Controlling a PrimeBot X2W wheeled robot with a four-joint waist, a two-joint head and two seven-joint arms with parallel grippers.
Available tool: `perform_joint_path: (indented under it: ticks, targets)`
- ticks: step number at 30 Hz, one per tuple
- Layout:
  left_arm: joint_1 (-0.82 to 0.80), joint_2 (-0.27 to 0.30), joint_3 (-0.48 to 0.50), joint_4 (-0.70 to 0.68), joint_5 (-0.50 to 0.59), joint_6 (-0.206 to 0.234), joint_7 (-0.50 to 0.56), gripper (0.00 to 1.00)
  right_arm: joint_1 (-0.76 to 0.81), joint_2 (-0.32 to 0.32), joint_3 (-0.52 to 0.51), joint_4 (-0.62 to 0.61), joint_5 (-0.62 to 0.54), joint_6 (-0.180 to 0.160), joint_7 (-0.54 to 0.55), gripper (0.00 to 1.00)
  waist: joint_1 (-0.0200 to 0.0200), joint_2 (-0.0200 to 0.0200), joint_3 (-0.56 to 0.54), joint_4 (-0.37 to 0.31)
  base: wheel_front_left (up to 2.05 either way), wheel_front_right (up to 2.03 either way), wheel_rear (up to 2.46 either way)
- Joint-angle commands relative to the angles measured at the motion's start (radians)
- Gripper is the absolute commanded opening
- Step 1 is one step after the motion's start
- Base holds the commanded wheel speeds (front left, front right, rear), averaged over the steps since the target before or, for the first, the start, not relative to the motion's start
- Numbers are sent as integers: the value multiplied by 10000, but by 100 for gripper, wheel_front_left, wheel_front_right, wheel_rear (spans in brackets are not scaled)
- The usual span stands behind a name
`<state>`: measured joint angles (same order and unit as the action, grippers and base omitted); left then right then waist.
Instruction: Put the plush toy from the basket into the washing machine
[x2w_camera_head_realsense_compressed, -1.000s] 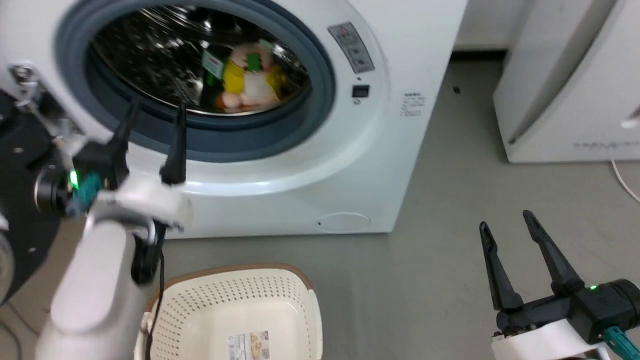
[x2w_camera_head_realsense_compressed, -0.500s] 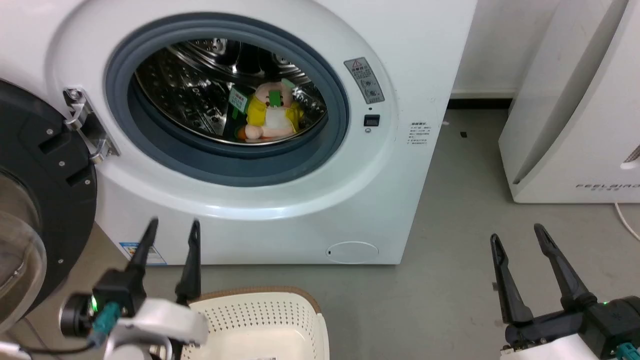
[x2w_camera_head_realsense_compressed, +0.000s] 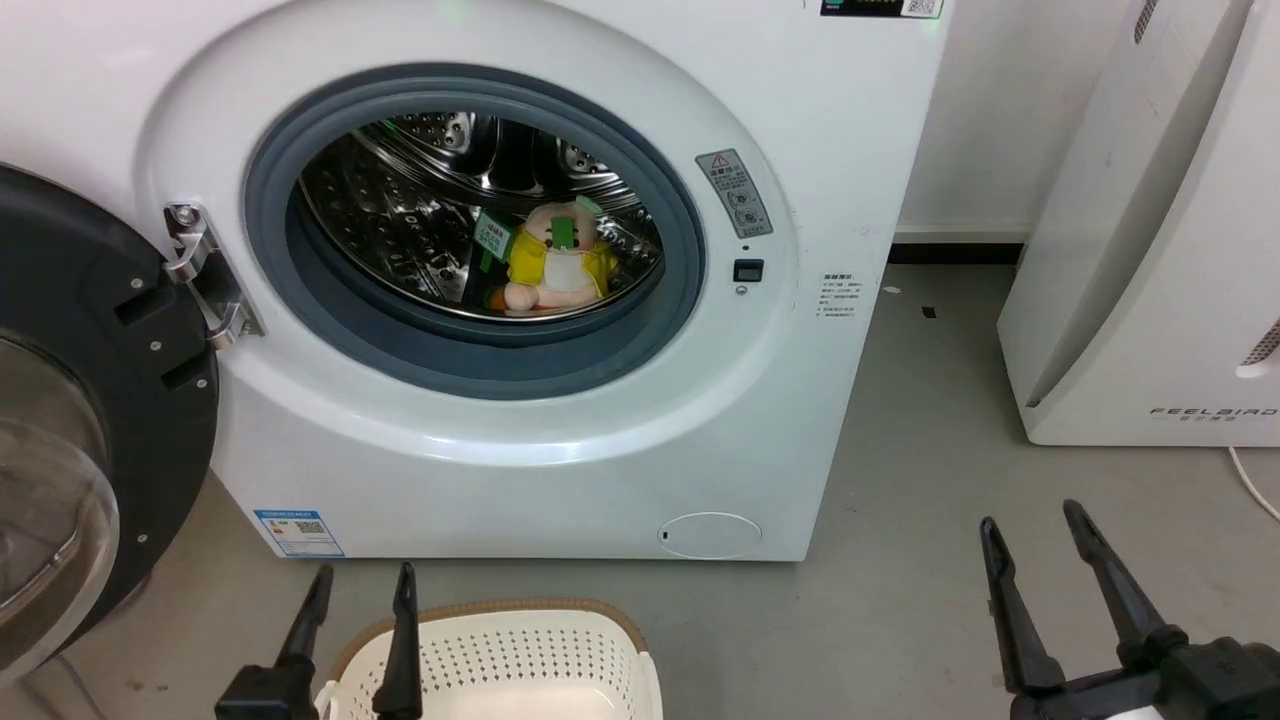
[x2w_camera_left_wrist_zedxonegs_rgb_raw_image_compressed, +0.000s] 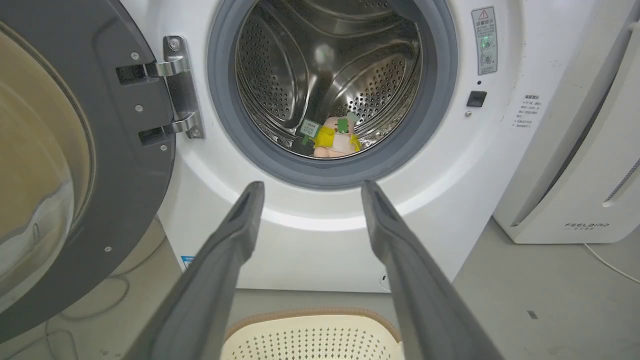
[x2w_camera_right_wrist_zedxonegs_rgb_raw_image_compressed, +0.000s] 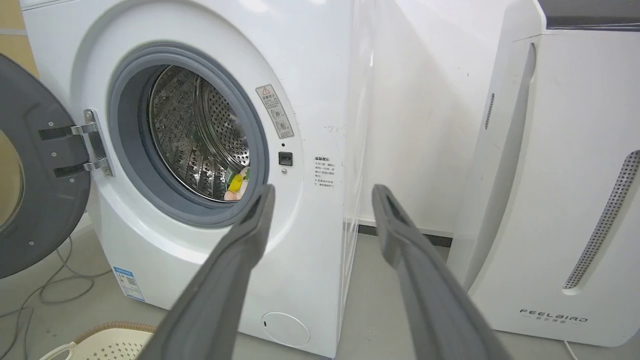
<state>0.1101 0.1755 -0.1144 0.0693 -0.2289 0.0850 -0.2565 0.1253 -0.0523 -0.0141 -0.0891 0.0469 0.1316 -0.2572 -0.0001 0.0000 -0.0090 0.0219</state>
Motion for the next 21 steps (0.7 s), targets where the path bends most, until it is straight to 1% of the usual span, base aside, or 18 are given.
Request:
perform_joint_path:
  ticks: [1, 7, 12, 13, 21]
  targets:
    - [131, -52, 37, -25, 90, -33, -53, 100, 178, 20, 11, 49, 74, -9, -46, 100, 1, 0, -11, 14, 0, 0, 0]
    - [200, -354, 355, 42, 289, -134, -53, 100, 201, 20, 40, 129, 61, -9, -46, 100, 1, 0, -52, 100, 0, 0, 0]
    - [153, -511, 481, 174, 371, -402, -53, 100, 186, 20, 82, 135, 53, -9, -46, 100, 1, 0, -65, 188, 0, 0, 0]
    - [125, -489, 460, 176, 346, -412, 1, 0, 94, 0, 71, 131, 0, 0, 1, 0, 1, 0, -64, 191, 0, 0, 0]
    - [85, -510, 449, 159, 409, -423, 101, 0, 45, 1, 66, 155, -21, 0, 89, 0, 1, 0, -59, 179, 0, 0, 0]
